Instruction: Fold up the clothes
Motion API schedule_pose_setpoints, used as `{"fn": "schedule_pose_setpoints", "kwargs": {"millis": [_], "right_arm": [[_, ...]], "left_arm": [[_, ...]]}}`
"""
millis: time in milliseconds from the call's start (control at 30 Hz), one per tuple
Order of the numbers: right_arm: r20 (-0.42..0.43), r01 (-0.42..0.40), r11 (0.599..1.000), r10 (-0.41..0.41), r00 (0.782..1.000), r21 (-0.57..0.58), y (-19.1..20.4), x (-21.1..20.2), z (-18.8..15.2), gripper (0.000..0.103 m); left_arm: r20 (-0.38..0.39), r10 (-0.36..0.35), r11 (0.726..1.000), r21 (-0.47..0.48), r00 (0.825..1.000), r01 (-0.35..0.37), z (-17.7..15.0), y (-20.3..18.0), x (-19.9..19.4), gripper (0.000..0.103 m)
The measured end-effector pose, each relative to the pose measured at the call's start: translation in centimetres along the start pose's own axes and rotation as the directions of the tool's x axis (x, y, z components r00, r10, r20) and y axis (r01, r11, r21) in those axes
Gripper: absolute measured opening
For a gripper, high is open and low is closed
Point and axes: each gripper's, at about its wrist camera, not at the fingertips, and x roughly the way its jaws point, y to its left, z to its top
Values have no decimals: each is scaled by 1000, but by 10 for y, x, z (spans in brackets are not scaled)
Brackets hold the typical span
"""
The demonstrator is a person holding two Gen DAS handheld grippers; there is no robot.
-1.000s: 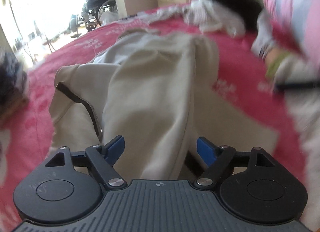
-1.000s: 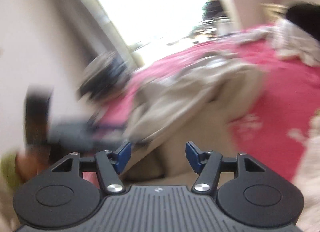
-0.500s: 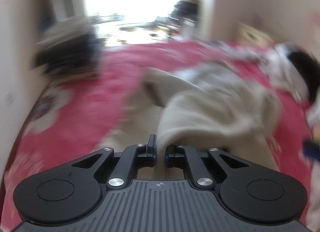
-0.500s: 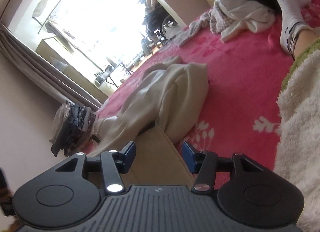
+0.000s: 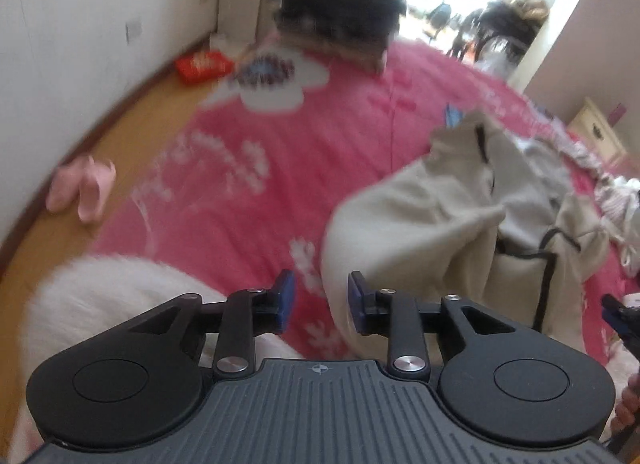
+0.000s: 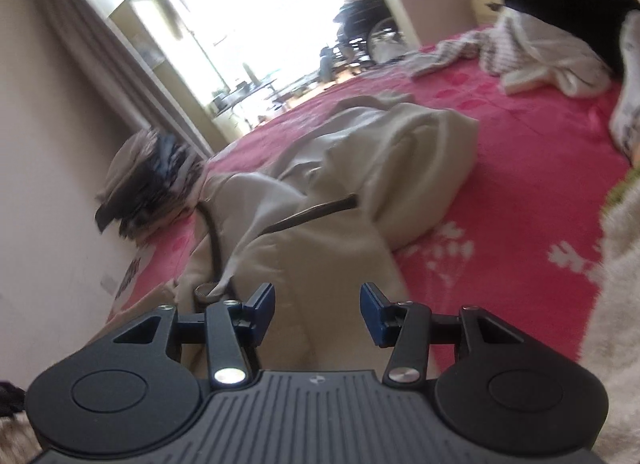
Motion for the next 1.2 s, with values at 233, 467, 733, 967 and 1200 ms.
{"fn": "schedule_pose_setpoints", "kwargs": {"millis": [233,467,733,967,1200], "right_arm": [[-80,-113,992,108,991,-62,52,45,19,53],[-112,-32,973,6,994,-229,99,113,34,53],[-51,171,933,-197,979,-317,54,123,65,53],[-180,246,946,-285,941,-213,-9,119,61,53],[-233,131,989,-143,962,-69,-27,124,64,54]], "left_arm": [[176,-55,995,90,983,39,26,-20,-13,49],[3,-221,941,264,975,212,44,-118,69,57],[-123,-100,832,534,987,150,19,-216,192,56],[-95,-74,887,449,993,109,24,-150,198,56],[-108,-77,931,349,991,110,30,-133,180,56]]}}
